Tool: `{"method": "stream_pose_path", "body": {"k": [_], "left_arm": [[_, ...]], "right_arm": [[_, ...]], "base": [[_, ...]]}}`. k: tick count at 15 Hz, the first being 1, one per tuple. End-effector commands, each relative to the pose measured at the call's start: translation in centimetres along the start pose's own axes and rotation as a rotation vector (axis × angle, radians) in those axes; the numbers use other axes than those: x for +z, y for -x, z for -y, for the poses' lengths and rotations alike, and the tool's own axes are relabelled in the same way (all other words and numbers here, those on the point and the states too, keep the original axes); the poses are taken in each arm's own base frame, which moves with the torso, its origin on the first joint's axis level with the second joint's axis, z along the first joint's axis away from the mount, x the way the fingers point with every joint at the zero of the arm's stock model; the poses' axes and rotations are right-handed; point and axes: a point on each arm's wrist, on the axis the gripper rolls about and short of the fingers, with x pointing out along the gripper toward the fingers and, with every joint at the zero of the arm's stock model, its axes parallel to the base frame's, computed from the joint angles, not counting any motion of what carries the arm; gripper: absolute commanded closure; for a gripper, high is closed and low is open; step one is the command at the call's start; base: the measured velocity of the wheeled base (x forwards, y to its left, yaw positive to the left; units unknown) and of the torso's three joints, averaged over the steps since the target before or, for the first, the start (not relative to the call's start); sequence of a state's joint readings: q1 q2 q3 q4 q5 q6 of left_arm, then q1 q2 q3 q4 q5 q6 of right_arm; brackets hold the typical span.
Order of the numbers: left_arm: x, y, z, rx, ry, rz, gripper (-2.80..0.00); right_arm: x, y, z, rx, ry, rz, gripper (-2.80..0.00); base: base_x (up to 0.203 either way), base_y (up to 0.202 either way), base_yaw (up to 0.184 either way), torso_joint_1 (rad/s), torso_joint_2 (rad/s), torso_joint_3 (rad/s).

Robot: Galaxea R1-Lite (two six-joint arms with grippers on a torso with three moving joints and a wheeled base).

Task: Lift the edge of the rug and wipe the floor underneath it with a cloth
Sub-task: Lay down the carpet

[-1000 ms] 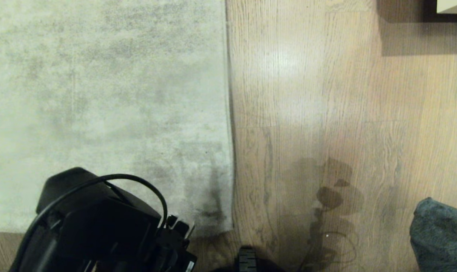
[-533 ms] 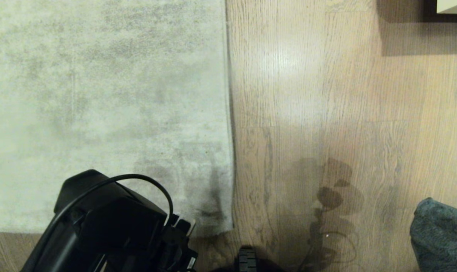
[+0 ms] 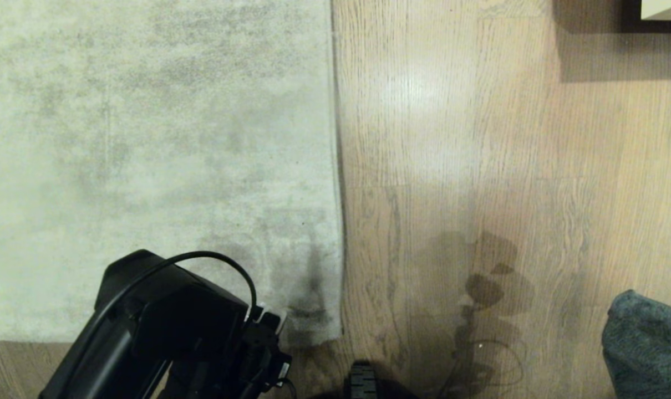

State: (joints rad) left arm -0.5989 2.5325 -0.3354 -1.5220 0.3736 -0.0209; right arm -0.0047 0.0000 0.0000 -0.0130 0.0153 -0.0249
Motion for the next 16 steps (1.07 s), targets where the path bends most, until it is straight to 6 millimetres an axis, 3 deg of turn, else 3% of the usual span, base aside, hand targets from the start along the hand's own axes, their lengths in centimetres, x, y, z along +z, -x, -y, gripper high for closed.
{"method": "stream_pose_path", "body": {"k": [1,9,16], "left_arm": [[0.1,-0.4,0.0,0.004,0.016,0.034,0.0],[-0.4,-0.8,-0.5,0.022,0.026,0.015,0.0],[2.3,-2.9,0.1,0.034,0.079,0.143,0.0]], "right_arm": [[0.0,0.0,0.0,0.0,0.0,0.0,0.0],[0.0,0.0,0.0,0.0,0.001,-0.001,0.0],[0.0,0.0,0.0,0.0,0.0,0.0,0.0]], "base": [[0.0,0.0,0.0,0.0,0.0,0.0],[0.0,0.0,0.0,0.0,0.0,0.0],[0.0,0.0,0.0,0.0,0.0,0.0]]}}
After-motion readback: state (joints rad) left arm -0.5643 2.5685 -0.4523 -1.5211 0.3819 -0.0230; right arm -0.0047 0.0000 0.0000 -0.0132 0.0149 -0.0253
